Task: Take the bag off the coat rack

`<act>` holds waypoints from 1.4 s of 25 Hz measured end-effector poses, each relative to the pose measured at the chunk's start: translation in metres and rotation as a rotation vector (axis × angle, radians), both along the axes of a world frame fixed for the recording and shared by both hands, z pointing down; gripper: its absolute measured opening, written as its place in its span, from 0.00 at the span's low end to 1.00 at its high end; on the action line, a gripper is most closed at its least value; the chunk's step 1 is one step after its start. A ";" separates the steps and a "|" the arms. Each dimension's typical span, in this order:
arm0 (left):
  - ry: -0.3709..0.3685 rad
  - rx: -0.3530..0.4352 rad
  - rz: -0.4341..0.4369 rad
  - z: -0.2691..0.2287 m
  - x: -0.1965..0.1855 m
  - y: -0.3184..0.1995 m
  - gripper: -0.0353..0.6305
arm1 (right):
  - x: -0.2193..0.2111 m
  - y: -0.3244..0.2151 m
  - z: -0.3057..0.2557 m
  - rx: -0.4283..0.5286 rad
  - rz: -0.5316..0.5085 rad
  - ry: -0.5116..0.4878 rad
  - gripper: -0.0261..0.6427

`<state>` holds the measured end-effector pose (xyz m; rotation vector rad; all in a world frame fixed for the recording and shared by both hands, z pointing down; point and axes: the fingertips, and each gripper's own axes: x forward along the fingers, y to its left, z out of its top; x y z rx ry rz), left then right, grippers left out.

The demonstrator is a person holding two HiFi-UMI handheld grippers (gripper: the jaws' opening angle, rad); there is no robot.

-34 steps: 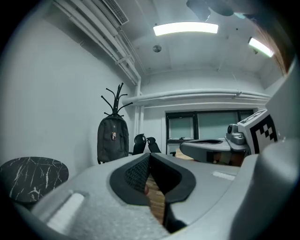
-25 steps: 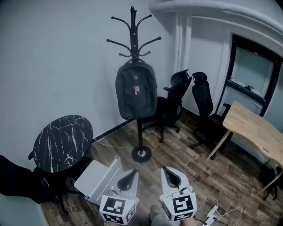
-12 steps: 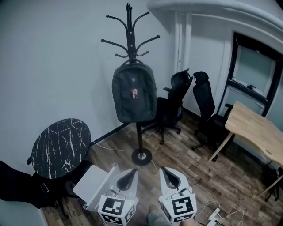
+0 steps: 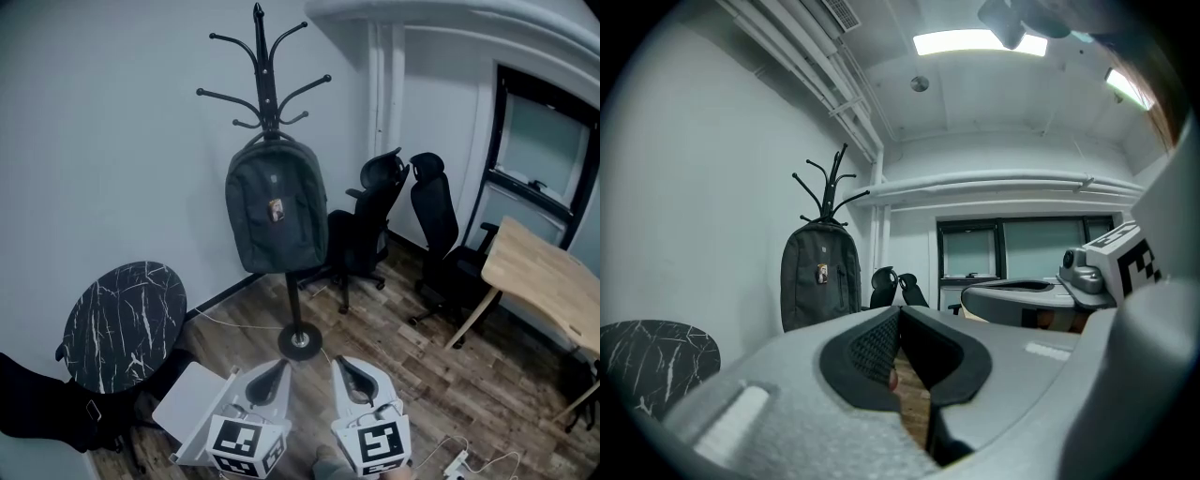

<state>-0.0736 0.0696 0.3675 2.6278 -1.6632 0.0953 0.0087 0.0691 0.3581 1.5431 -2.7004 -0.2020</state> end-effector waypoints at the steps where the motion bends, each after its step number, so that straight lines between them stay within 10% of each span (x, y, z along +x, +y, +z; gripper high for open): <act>1: -0.001 -0.001 -0.001 0.000 0.002 -0.005 0.07 | 0.001 -0.005 -0.001 0.004 -0.005 0.000 0.04; 35: -0.031 -0.001 -0.132 -0.007 -0.004 -0.138 0.07 | 0.007 -0.153 -0.007 0.057 -0.100 0.020 0.04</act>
